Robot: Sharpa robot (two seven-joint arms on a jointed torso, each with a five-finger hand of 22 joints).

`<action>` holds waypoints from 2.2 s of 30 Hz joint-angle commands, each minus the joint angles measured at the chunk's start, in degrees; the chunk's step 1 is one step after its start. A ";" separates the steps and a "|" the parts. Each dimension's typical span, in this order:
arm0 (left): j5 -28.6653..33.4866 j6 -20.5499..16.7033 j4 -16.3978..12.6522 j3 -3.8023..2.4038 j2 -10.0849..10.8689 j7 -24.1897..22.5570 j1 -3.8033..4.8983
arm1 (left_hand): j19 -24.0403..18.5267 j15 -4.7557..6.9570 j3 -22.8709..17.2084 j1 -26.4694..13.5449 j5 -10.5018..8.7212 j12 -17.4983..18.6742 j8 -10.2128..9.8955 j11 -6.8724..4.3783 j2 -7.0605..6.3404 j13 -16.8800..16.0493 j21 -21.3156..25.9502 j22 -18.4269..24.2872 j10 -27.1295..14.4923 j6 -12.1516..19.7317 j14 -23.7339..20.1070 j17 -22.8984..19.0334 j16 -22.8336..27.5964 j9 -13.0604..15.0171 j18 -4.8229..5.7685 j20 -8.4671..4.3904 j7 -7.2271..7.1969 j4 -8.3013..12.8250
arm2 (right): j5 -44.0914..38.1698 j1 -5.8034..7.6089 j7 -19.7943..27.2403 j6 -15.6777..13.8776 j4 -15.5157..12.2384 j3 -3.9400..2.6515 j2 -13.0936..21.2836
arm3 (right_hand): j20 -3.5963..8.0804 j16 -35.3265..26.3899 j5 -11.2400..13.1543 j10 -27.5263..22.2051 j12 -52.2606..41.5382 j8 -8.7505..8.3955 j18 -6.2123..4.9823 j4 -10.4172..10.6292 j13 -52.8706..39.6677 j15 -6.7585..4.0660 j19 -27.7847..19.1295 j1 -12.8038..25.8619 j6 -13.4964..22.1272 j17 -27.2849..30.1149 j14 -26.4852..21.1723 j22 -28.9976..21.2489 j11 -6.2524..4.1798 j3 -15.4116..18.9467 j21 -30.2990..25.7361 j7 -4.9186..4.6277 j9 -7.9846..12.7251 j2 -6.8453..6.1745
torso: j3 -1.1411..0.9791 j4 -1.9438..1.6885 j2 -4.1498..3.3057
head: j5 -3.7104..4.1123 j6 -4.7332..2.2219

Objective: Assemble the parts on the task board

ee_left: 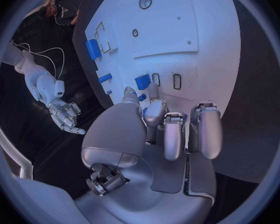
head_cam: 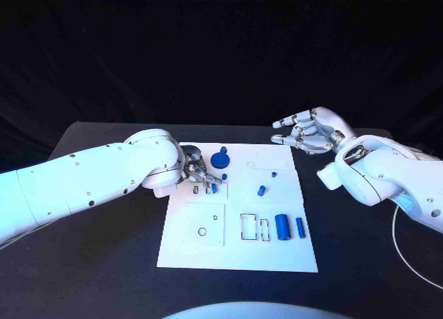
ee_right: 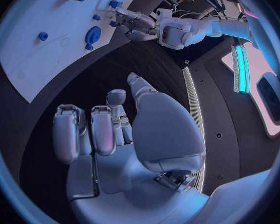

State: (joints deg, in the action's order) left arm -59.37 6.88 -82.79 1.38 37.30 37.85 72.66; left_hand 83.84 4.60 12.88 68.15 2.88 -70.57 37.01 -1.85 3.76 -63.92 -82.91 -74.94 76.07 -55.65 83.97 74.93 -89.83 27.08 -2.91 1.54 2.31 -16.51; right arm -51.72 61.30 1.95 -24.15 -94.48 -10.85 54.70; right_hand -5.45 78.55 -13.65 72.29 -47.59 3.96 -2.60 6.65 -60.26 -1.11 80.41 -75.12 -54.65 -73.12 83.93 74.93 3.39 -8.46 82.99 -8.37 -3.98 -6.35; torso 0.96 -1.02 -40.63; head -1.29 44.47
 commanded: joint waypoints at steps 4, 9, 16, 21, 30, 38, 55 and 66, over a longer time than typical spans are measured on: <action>-0.72 2.61 0.29 -0.04 -0.69 0.29 0.07 | 2.23 0.56 0.53 0.46 -0.01 -0.36 0.33 0.03 0.22 -0.24 -0.39 -4.66 0.53 0.37 6.03 15.07 -0.17 0.23 0.61 -0.40 -0.23 0.01 | -0.18 -0.19 -0.31 1.20 0.24 0.02 -0.33 | 0.13 -0.27 -0.47 0.18 -0.11 0.26 -0.85 0.06 0.15 0.07 -0.29 -0.27 -0.46 0.08 2.50 0.73 -0.19 0.33 -0.33 0.01 -0.09 0.32 | -0.01 -0.07 0.03 | 0.06 0.26; -0.74 2.95 0.75 -0.04 -1.28 0.32 0.08 | 2.31 0.59 0.57 0.54 -0.01 -0.46 0.49 -0.01 0.32 -0.38 -0.51 -4.85 0.63 0.37 6.03 15.07 -0.17 0.43 0.65 -0.42 -0.28 0.03 | -0.18 -0.27 -0.38 1.37 0.31 0.03 -0.49 | 0.14 -0.32 -0.55 0.21 -0.15 0.26 -0.85 0.11 0.15 0.07 -0.30 -0.23 -0.48 0.13 2.49 0.71 -0.19 0.38 -0.34 0.01 -0.09 0.36 | 0.01 -0.06 0.00 | 0.22 0.27; -0.74 3.02 1.45 -0.03 -1.98 0.32 0.07 | 2.38 0.66 0.56 1.03 0.00 -0.55 0.85 -0.09 0.56 -0.53 -0.57 -4.98 0.73 0.49 6.03 15.07 -0.17 0.95 0.68 -0.48 -0.37 0.17 | -0.18 -0.32 -0.40 1.61 0.37 0.03 -0.62 | 0.16 -0.35 -0.51 0.25 -0.16 0.28 -0.86 0.25 0.20 0.06 -0.30 -0.08 -0.55 0.14 2.50 0.69 -0.19 0.51 -0.37 0.02 -0.09 0.43 | 0.00 -0.04 0.01 | 0.31 0.43; -0.74 3.49 1.74 -0.03 -2.27 0.30 0.07 | 2.41 0.71 0.41 1.76 0.01 -0.60 1.13 -0.15 0.83 -0.65 -0.58 -5.03 0.79 0.68 6.03 15.07 -0.17 1.42 0.68 -0.53 -0.43 0.37 | -0.18 -0.38 -0.46 1.81 0.40 0.03 -0.74 | 0.17 -0.35 -0.40 0.25 -0.13 0.27 -0.86 0.35 0.27 0.05 -0.29 0.03 -0.57 0.12 2.52 0.68 -0.20 0.63 -0.38 0.02 -0.09 0.47 | -0.02 -0.08 -0.01 | 0.31 0.52; -0.75 4.46 2.65 -0.01 -2.80 0.32 0.07 | 2.49 0.81 -0.74 3.98 0.03 -0.67 1.72 -0.25 1.87 -0.94 -0.64 -5.22 0.91 1.13 6.03 15.07 -0.17 2.53 0.72 -0.65 -0.53 0.92 | -0.18 -0.55 -0.52 2.30 0.40 0.03 -0.85 | 0.18 -0.47 -0.34 0.26 -0.12 0.26 -0.88 0.40 0.30 0.05 -0.35 0.08 -0.59 0.28 2.49 0.58 -0.20 0.69 -0.43 0.03 -0.09 0.49 | -0.04 -0.03 -0.02 | 0.40 0.87; -1.21 5.14 2.84 0.01 -3.01 0.37 0.06 | 2.53 0.86 -1.61 5.41 0.04 -0.64 2.00 -0.31 2.14 -1.04 -0.66 -5.33 0.94 1.44 6.03 15.07 -0.17 3.20 0.74 -0.70 -0.59 1.44 | -0.11 -0.66 -0.54 2.61 0.32 0.03 -0.82 | 0.18 -0.57 -0.28 0.25 -0.11 0.26 -0.91 0.45 0.33 0.05 -0.43 0.13 -0.59 0.41 2.46 0.46 -0.20 0.75 -0.50 0.03 -0.08 0.51 | -0.08 -0.05 0.01 | 0.50 1.08; 0.28 3.74 3.10 0.02 -2.97 0.33 0.06 | 1.79 0.49 -25.07 15.80 5.09 4.81 -1.01 -0.26 -1.78 3.32 0.98 -3.65 -1.86 4.70 6.03 15.07 -0.17 4.25 0.23 -1.04 0.00 5.33 | 0.12 -0.82 -0.54 3.24 0.25 0.04 -0.80 | 0.19 -0.67 -0.17 0.26 -0.13 0.24 -0.92 0.52 0.35 0.05 -0.46 0.18 -0.59 0.52 2.44 0.41 -0.20 0.83 -0.54 0.03 -0.08 0.56 | -0.12 -0.09 -0.03 | 0.43 1.37; 3.68 0.53 2.17 0.04 -1.76 -0.33 0.06 | 1.99 0.52 -49.87 6.69 5.36 7.04 -0.03 0.03 -11.33 5.36 1.06 -4.23 -1.48 4.13 6.03 15.07 -0.17 7.60 0.37 -0.45 0.17 7.26 | 0.27 -1.15 -0.46 3.60 0.29 0.07 -0.90 | 0.19 -0.66 -0.08 0.43 -0.50 0.24 -0.90 0.58 0.12 0.04 -0.42 0.22 -0.61 0.49 2.45 0.45 -0.21 0.89 -0.53 0.04 -0.08 0.64 | -0.10 -0.21 0.03 | 0.49 1.47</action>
State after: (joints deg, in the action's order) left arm -58.13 9.69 -80.26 1.43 35.41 38.06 72.71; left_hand 83.91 5.42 -26.64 75.95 7.97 -63.68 36.62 -1.94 -7.56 -58.58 -81.55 -74.91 74.27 -51.18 83.98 74.94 -89.83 34.49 -2.69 0.64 2.57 -18.97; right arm -51.52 60.23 1.35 -21.59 -94.14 -10.78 53.88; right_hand -5.24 78.23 -13.96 72.50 -47.88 3.96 -2.60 7.28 -60.09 -1.11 80.20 -74.86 -54.85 -72.65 83.93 74.90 3.19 -7.83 82.76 -8.18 -3.99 -6.10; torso 0.85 -1.14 -40.64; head -0.86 45.92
